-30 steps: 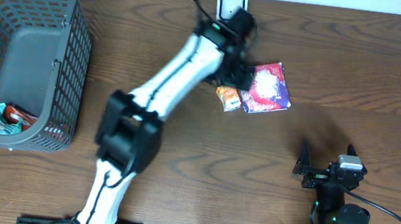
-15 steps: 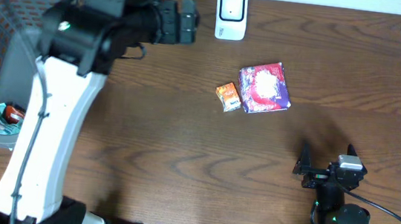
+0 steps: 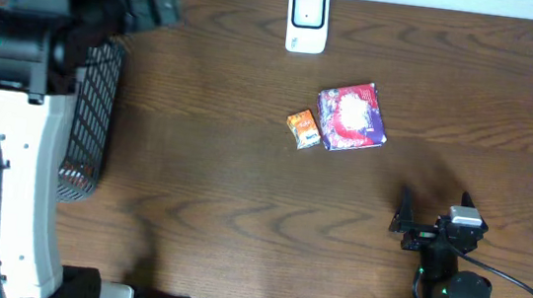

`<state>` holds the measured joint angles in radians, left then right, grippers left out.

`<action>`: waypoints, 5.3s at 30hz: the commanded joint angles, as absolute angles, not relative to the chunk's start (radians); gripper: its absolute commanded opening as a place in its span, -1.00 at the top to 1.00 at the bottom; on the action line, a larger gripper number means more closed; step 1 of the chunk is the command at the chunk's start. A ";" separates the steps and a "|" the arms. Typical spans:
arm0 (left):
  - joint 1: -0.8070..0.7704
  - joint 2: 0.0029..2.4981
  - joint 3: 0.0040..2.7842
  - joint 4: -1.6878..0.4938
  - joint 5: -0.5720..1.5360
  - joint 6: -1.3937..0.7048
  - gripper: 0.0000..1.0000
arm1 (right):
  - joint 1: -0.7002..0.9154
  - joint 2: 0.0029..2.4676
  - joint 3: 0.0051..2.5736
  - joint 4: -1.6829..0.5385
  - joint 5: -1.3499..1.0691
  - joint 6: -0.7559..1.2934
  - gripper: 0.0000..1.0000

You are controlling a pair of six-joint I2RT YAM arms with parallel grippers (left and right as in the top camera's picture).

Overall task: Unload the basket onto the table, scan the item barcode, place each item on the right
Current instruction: 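Release the orange bag beside the wipes pack and withdraw left gripper, then reach into the basket and grasp the green wipes pouch with left gripper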

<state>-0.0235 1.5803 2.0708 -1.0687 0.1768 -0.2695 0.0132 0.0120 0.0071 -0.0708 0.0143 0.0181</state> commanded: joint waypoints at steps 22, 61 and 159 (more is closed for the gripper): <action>0.462 1.628 1.930 -1.054 -0.159 -0.294 -0.98 | 0.006 0.007 0.006 -0.075 0.009 0.031 -0.99; 0.580 2.149 1.623 -1.097 -0.335 -0.417 -0.81 | 0.006 0.007 0.006 -0.075 0.009 0.031 -0.98; 0.573 1.985 1.426 -0.814 -0.196 -0.663 0.08 | 0.006 0.007 0.006 -0.075 0.009 0.031 -0.98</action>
